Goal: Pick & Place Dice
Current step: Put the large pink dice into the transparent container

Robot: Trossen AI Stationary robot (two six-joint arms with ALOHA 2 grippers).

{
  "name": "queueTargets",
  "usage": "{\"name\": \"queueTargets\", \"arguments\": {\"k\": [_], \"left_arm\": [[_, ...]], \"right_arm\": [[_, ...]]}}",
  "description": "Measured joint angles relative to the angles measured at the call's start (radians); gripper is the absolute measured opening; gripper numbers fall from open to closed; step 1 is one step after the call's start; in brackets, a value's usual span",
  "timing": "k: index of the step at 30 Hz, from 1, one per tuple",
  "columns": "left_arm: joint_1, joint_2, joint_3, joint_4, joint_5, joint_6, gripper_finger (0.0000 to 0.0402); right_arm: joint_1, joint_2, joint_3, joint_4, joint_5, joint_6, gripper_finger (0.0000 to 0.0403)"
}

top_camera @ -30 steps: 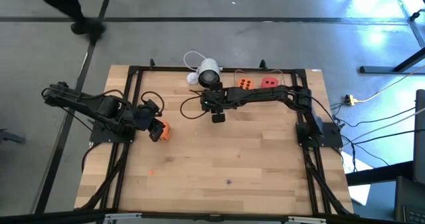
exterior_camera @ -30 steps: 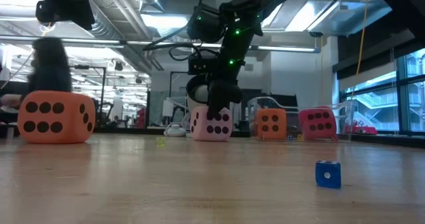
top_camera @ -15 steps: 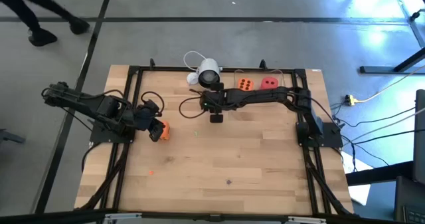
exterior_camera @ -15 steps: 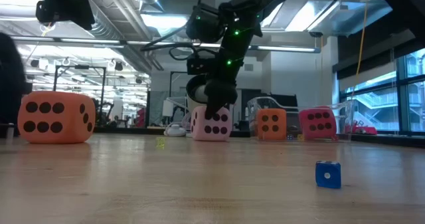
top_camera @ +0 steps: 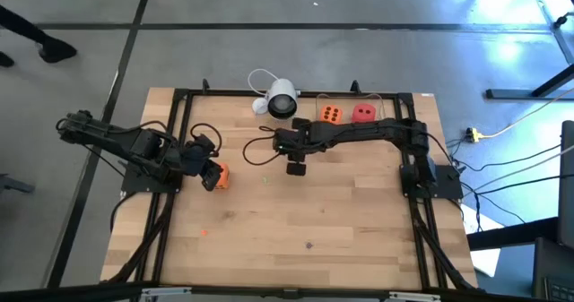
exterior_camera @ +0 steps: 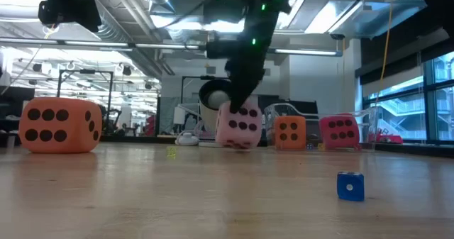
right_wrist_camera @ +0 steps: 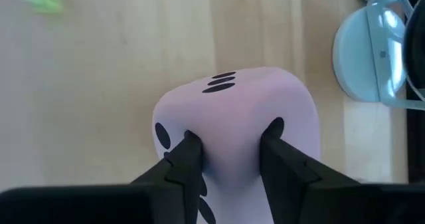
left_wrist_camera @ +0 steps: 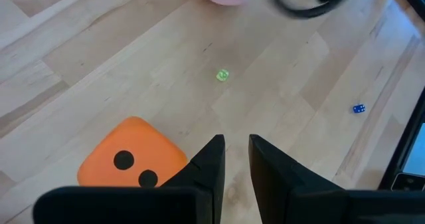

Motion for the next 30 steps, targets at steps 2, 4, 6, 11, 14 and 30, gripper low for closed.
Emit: {"name": "queueTargets", "arguments": {"k": [2, 4, 6, 11, 14, 30], "left_arm": [[0.0, 0.0, 0.0, 0.0, 0.0, 0.0, 0.0063], [0.0, 0.0, 0.0, 0.0, 0.0, 0.0, 0.0063], [0.0, 0.0, 0.0, 0.0, 0.0, 0.0, 0.0063], [0.0, 0.0, 0.0, 0.0, -0.001, 0.001, 0.0063], [0.0, 0.0, 0.0, 0.0, -0.002, 0.008, 0.0063], [0.0, 0.0, 0.0, -0.004, -0.004, -0.022, 0.0063]], "right_arm": [[0.001, -0.021, 0.016, -0.017, -0.017, 0.03, 0.0116], [0.005, -0.04, 0.03, -0.046, -0.012, 0.05, 0.0105], [0.009, -0.057, 0.041, -0.07, -0.007, 0.066, 0.0085], [0.013, -0.134, 0.057, -0.138, -0.018, 0.119, 0.0076], [0.011, -0.18, 0.057, -0.187, 0.01, 0.144, 0.0062], [-0.111, -0.314, 0.059, -0.499, 0.147, 0.175, 0.0001]]}}
